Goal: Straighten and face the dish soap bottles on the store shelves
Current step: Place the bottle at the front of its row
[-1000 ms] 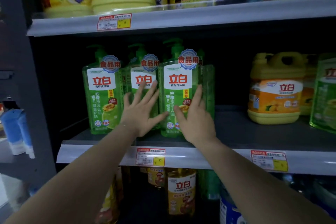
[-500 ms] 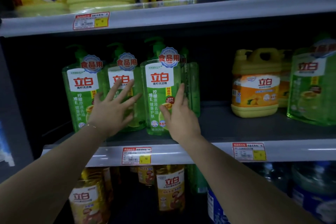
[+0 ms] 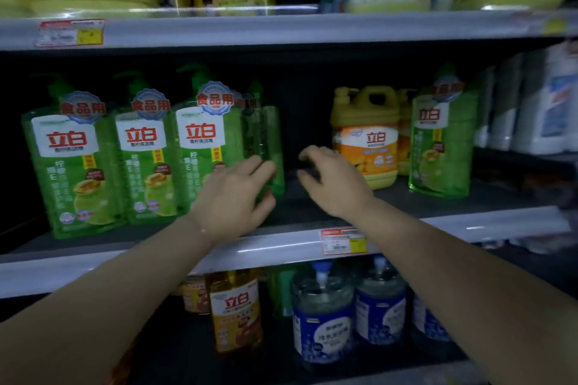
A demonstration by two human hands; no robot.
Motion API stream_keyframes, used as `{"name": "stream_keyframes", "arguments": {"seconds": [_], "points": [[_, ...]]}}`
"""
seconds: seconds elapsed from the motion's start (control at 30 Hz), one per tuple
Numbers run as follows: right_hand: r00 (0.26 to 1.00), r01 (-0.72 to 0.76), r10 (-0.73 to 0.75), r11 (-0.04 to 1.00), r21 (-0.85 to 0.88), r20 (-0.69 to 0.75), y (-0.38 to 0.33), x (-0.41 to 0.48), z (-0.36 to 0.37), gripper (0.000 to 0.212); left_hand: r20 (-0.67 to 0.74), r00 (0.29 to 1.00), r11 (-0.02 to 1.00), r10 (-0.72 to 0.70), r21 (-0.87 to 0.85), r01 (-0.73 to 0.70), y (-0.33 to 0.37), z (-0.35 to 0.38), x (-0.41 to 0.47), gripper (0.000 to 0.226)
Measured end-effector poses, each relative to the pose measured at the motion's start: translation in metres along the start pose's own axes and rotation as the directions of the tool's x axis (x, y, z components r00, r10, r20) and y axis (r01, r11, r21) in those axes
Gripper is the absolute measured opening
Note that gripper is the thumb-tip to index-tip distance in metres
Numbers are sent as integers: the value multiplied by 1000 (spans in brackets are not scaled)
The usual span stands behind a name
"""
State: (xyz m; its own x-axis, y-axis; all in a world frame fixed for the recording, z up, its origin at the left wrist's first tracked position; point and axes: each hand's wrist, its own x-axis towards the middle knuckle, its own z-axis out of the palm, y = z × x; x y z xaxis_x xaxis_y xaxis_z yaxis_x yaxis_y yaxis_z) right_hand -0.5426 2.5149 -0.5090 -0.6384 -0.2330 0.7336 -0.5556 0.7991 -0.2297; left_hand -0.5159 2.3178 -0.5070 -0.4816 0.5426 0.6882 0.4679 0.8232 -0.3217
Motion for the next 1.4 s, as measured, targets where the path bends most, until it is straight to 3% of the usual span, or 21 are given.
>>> {"name": "stream_keyframes", "arguments": {"seconds": [0.27, 0.4, 0.53, 0.77, 0.97, 1.07, 1.2, 1.4], "points": [[958, -279, 250, 930, -240, -142, 110, -38, -84, 21, 209, 977, 967, -30, -243, 82, 113, 58, 98, 37], [885, -444, 373, 855, -269, -278, 155, -47, -103, 40, 273, 962, 952, -18, -288, 100, 144, 78, 130, 39], [792, -573, 543, 819, -33, -279, 185, -41, -98, 60, 282, 959, 936, -21, -333, 118, 154, 89, 143, 37], [658, -602, 685, 728, 327, -312, 213, -9, -76, 92, 293, 956, 921, 0, -372, 114, 148, 85, 139, 35], [580, -631, 778, 617, 471, -241, 214, 3, -78, 90, 313, 950, 921, -20, -365, 139, 132, 74, 134, 34], [584, -597, 770, 621, 508, -256, 205, -3, -82, 78, 343, 938, 901, -60, -385, 198, 117, 68, 128, 34], [661, -488, 711, 650, 582, -240, 186, -20, -86, 72, 389, 911, 826, -140, -461, 324, 101, 68, 120, 37], [855, -316, 466, 816, 484, -229, 132, -46, -85, 63, 472, 852, 544, -225, -665, 512, 96, 71, 116, 70]]}}
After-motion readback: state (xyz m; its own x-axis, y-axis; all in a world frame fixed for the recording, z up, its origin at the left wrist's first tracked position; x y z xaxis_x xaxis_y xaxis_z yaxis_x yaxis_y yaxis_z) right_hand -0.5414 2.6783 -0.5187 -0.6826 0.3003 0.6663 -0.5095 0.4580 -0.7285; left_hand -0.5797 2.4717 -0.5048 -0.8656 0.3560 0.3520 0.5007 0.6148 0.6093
